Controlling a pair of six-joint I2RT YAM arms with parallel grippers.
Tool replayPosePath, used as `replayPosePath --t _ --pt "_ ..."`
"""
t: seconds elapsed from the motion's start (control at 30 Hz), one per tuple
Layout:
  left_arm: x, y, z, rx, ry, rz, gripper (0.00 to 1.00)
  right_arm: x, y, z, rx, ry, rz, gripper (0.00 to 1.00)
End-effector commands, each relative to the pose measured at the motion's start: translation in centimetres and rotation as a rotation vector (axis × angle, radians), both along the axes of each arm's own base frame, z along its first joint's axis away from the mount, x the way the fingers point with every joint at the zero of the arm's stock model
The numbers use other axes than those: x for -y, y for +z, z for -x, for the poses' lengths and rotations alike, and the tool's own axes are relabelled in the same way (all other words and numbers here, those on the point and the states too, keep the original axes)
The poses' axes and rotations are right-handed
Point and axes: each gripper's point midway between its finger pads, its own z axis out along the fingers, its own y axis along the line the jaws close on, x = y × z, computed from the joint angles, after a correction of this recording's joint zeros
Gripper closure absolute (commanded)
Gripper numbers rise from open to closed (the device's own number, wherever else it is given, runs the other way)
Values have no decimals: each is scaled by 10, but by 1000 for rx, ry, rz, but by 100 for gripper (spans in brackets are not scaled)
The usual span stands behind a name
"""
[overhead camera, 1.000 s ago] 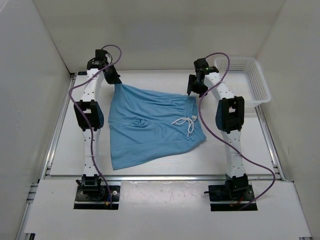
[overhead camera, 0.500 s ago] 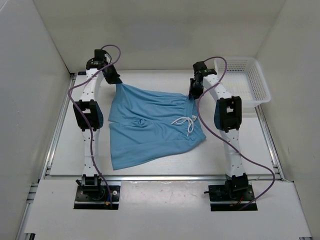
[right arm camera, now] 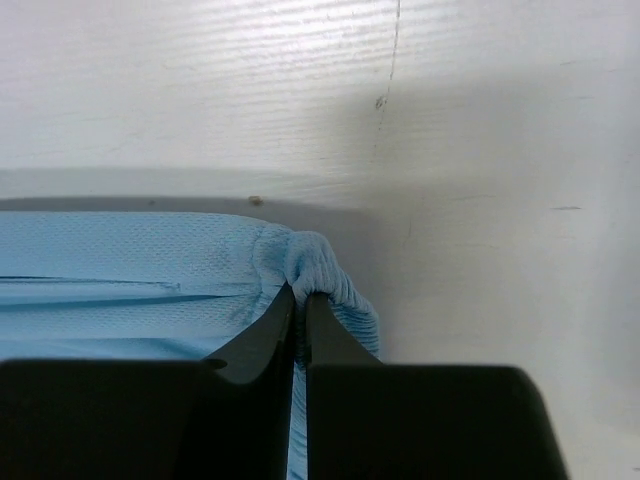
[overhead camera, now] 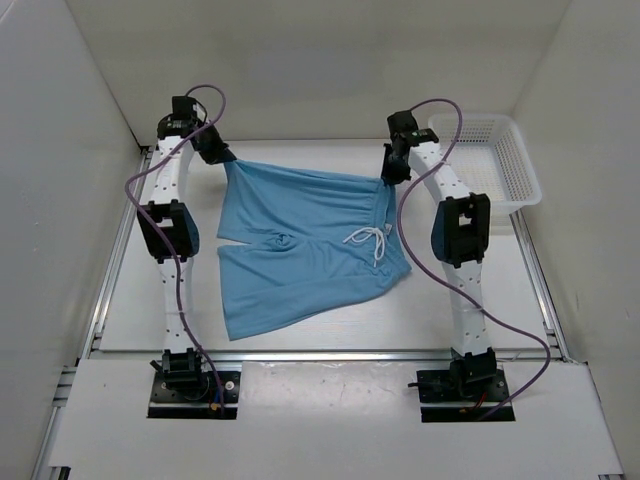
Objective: Fold and stack the shorts
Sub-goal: Fold the shorts
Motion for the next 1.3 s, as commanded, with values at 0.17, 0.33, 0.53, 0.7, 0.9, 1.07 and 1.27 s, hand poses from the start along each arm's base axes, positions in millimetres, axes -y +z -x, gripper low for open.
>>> replayPosePath --t 0.17,0.33,0.53,0.7,0.9,1.07,1.27 --pt "-8 115 49 147 -6 -35 90 12 110 -3 223 -31 -12 100" --pt "-12 105 104 61 3 -101 90 17 112 28 216 -27 -2 100" --pt "3 88 183 -15 11 -132 90 22 121 70 230 -19 8 100" --pt "13 61 256 -85 44 -119 90 38 101 128 181 -56 66 100" --pt "26 14 343 -200 88 -73 90 60 82 194 123 -155 72 100" --pt "36 -2 390 -228 90 -24 90 41 82 238 131 -62 72 100" --pt "26 14 353 -187 96 -117 90 38 93 219 157 -42 120 100"
